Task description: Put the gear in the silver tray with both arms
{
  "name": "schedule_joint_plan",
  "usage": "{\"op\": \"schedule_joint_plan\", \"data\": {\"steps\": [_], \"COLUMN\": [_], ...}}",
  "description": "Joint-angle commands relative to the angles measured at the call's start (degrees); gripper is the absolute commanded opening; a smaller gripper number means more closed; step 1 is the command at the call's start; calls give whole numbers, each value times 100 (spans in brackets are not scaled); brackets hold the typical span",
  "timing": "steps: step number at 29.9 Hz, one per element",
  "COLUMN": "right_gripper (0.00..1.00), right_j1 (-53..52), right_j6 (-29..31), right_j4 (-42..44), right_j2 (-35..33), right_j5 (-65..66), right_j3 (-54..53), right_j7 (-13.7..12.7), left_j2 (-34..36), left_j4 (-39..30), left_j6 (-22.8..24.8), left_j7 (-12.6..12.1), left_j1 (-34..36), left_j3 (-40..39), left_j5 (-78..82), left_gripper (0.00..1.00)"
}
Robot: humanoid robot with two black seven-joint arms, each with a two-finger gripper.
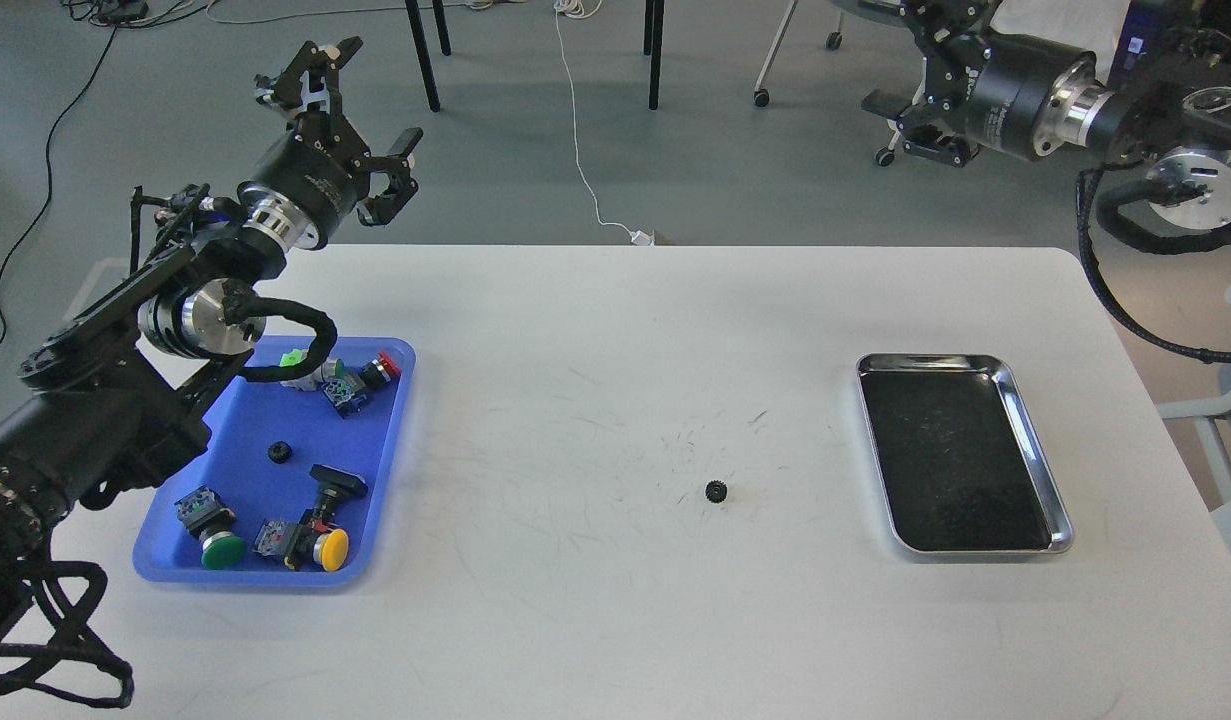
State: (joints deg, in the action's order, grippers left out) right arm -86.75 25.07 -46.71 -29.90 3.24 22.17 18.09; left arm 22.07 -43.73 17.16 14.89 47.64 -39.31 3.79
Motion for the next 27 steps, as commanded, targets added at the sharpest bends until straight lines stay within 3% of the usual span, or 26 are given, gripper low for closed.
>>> {"op": "schedule_joint_plan", "data": {"steps": [1, 5, 12, 21, 27], "right_gripper": [99, 99, 99, 98, 96], "right_j1": [-447, -659, -659, -641, -299], "right_j6": [-20, -90, -328, -486, -802], "right_j4": [-5, -14, -23, -971, -1025], "right_j2": [597, 1441, 2409, 2603, 2551], "right_j5": [185, 589, 1379, 3427, 3972], "right_j3": [944, 1930, 2520, 2748, 3144], "right_j7": [81, 160, 256, 274, 274], "left_j2": [105, 166, 315, 526, 579], "left_j4": [5, 13, 31, 22, 22], "left_j6": [199, 340, 375, 384, 375], "left_j7": [5, 5, 5, 23, 14], "left_j1": [-106, -168, -247, -247, -247], "left_j3": [-103, -156, -174, -192, -183], "left_j5": [-395, -686, -695, -695, -686], "left_gripper": [98, 98, 98, 98, 98]}}
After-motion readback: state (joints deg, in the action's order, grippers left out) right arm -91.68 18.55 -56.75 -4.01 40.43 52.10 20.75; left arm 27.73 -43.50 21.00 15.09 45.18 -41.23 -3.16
